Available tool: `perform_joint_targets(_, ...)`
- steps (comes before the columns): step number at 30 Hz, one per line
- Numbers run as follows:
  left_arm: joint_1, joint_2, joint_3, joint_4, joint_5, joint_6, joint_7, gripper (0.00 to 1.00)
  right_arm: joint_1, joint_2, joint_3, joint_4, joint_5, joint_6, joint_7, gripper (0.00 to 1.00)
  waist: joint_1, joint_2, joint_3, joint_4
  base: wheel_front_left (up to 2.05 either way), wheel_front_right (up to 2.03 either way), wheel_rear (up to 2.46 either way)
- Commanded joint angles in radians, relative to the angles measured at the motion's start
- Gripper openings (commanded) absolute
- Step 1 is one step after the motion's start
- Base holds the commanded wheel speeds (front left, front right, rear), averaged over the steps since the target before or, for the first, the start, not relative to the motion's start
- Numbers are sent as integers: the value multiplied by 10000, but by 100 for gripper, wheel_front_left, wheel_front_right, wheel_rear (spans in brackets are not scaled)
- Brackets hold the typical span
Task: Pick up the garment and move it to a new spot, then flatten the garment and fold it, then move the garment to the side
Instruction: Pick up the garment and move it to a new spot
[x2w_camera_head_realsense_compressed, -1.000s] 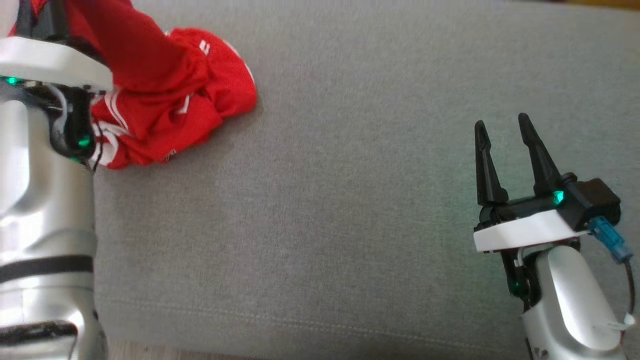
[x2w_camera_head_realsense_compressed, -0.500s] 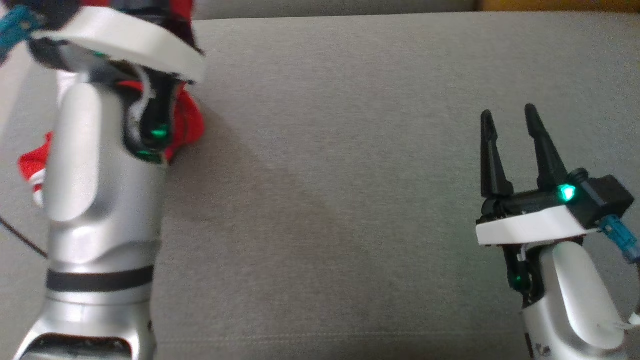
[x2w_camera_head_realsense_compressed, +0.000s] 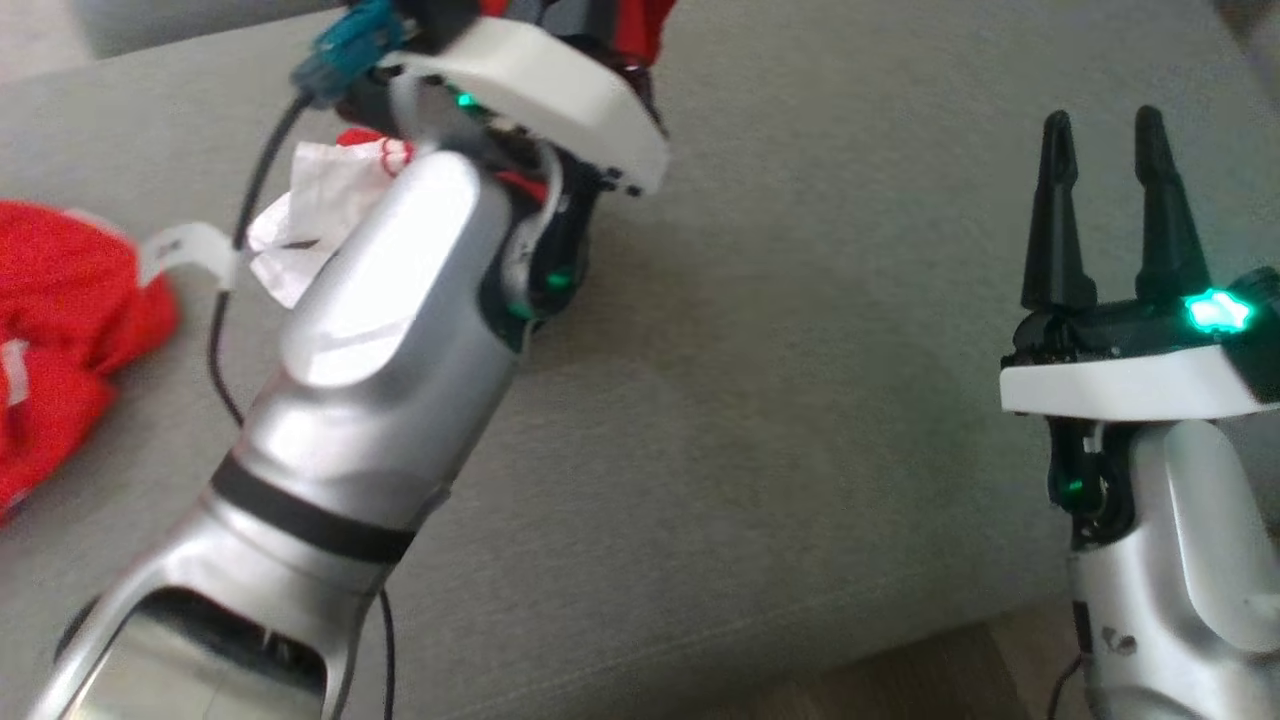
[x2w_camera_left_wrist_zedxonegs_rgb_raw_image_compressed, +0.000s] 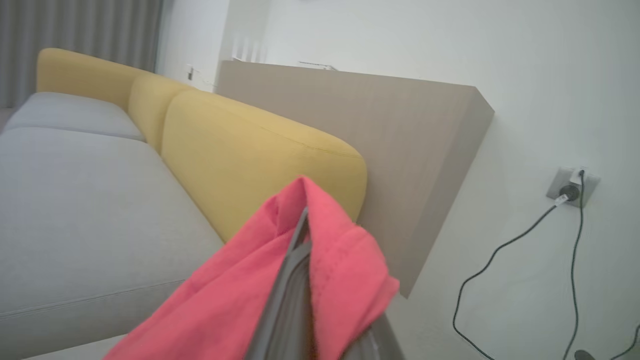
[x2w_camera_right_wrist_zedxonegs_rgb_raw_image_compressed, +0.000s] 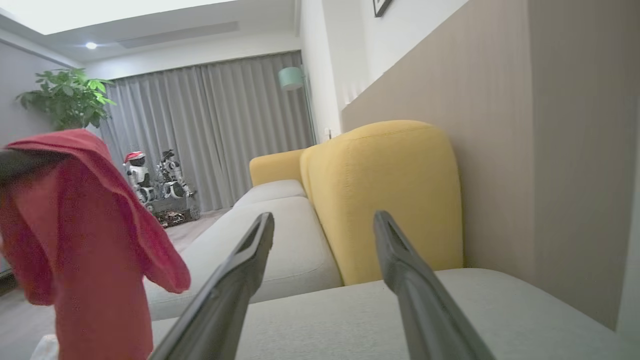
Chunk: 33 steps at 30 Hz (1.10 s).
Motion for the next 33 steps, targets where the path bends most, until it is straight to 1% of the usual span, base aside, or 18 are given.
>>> perform_joint_targets(1, -881, 195, -159, -102, -359, 278, -338, 0, -325, 37, 203, -384, 172, -7, -106, 100, 0, -1, 481, -928, 0, 0, 0)
perform_joint_targets(4, -1416, 194, -1062, 355, -1116, 685, -722, 0, -338, 37, 245, -368, 336, -7, -106, 100, 0, -1, 604, -1366, 0, 0, 0)
perform_joint_targets(5, -1530, 194, -1419, 528, -1375, 752, -776, 57, -332, 37, 257, -354, 380, -7, -106, 100, 0, -1, 625, -1459, 0, 0, 0)
perform_joint_targets(6, -1608, 194, -1822, 705, -1661, 766, -793, 100, -324, 37, 273, -351, 408, -7, -106, 100, 0, -1, 648, -1524, 0, 0, 0)
perform_joint_targets(9, -1838, 194, -2885, 1115, -2296, 725, -855, 100, -298, 37, 246, -356, 448, -7, -106, 100, 0, -1, 697, -1549, 0, 0, 0)
perform_joint_targets(12, -1954, 194, -3454, 1438, -2746, 702, -936, 100, -280, 37, 92, -352, 442, -7, -106, 100, 0, -1, 682, -1266, 0, 0, 0)
perform_joint_targets(16, -2001, 193, -3488, 1855, -2987, 662, -1001, 100, -208, 37, -87, -302, 245, -7, -106, 100, 0, -1, 436, -534, 0, 0, 0)
perform_joint_targets(19, -1846, 193, -3028, 1929, -2738, 567, -1008, 100, -84, 37, -239, -239, 10, -7, -106, 100, 0, -1, 143, 174, 0, 0, 0)
perform_joint_targets(21, -1579, 193, -3063, 2112, -2611, 315, -1010, 100, 61, 37, -387, -177, -191, -7, -106, 100, 0, -1, -105, 714, 0, 0, 0)
perform_joint_targets(23, -1362, 193, -3388, 2334, -2644, -40, -1011, 100, 217, 37, -457, -94, -346, -7, -106, 100, 0, -1, -331, 1161, 0, 0, 0)
perform_joint_targets(25, -1271, 193, -3853, 2444, -2702, -400, -932, 100, 293, 37, -438, -42, -435, -7, -106, 100, 0, -1, -460, 1465, 0, 0, 0)
perform_joint_targets(27, -1213, 193, -4346, 2425, -2839, -751, -666, 100, 302, 37, -393, -10, -444, -7, -107, 100, 0, -1, -553, 1674, 0, 0, 0)
perform_joint_targets(31, -1081, 193, -5191, 2290, -3180, -1305, 2, 100, 268, 37, -250, 41, -347, -7, -107, 100, 0, -1, -674, 1880, 0, 0, 0)
perform_joint_targets(32, -1081, 193, -5191, 2290, -3180, -1305, 2, 100, 268, 37, -250, 41, -347, -7, -107, 100, 0, -1, -674, 1880, 0, 0, 0)
perform_joint_targets(33, -1044, 193, -5386, 2290, -3222, -1442, 148, 100, 276, 37, -224, 61, -324, -7, -107, 100, 0, -1, -717, 1911, 0, 0, 0)
